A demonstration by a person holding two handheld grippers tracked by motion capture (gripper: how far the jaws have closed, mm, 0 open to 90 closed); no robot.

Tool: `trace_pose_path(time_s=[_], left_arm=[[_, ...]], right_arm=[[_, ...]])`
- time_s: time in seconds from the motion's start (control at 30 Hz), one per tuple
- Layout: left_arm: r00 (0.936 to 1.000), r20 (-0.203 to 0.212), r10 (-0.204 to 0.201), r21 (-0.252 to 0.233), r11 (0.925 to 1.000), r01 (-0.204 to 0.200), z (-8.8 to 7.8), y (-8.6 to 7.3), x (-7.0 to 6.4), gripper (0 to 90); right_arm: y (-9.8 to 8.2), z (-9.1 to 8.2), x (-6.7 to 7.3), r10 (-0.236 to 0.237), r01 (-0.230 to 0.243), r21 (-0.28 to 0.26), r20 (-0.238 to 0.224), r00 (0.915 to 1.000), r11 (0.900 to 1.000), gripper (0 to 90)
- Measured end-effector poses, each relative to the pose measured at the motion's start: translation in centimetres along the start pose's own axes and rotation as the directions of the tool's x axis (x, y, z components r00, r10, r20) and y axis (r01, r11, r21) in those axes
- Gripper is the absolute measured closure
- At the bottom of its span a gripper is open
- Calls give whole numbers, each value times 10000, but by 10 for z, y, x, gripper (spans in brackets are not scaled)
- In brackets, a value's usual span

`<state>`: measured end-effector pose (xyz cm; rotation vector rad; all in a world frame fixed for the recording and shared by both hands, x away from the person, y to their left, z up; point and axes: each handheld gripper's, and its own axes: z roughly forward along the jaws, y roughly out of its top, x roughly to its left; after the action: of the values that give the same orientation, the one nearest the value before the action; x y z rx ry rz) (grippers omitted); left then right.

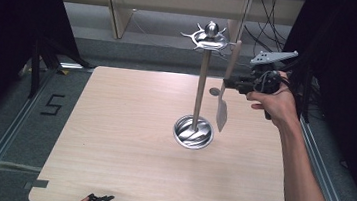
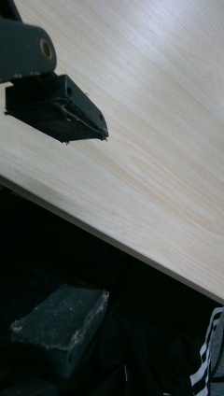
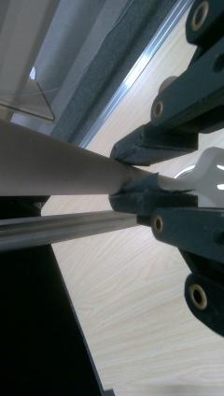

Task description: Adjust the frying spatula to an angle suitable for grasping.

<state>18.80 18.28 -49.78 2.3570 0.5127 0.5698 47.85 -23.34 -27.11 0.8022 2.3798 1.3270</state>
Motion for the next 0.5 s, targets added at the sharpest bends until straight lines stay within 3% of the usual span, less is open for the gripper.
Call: trace_pose_path(time_s=[0.07,0.2,0.3,0.47,0.5], left_arm=[[10000,-25,8,-14,10000,-8,0,0,0,176],[10000,-27,0,-8,10000,0,1,0,0,176],[10000,46,-7,-5,10000,7,0,0,0,176],[10000,14,-1,10,10000,1,0,0,0,176],[10000,22,-17,4,10000,17,0,0,0,176]], right_arm=[[-2,2,2,149,-150,-303,-32,9999,9994,757],[-2,0,2,111,-118,-383,-193,9998,9992,734],[-2,-2,3,56,-52,-509,79,10000,9987,728],[-2,-5,2,76,-74,-369,62,10000,9993,718],[-2,-5,2,64,-54,-571,173,9998,9984,710]])
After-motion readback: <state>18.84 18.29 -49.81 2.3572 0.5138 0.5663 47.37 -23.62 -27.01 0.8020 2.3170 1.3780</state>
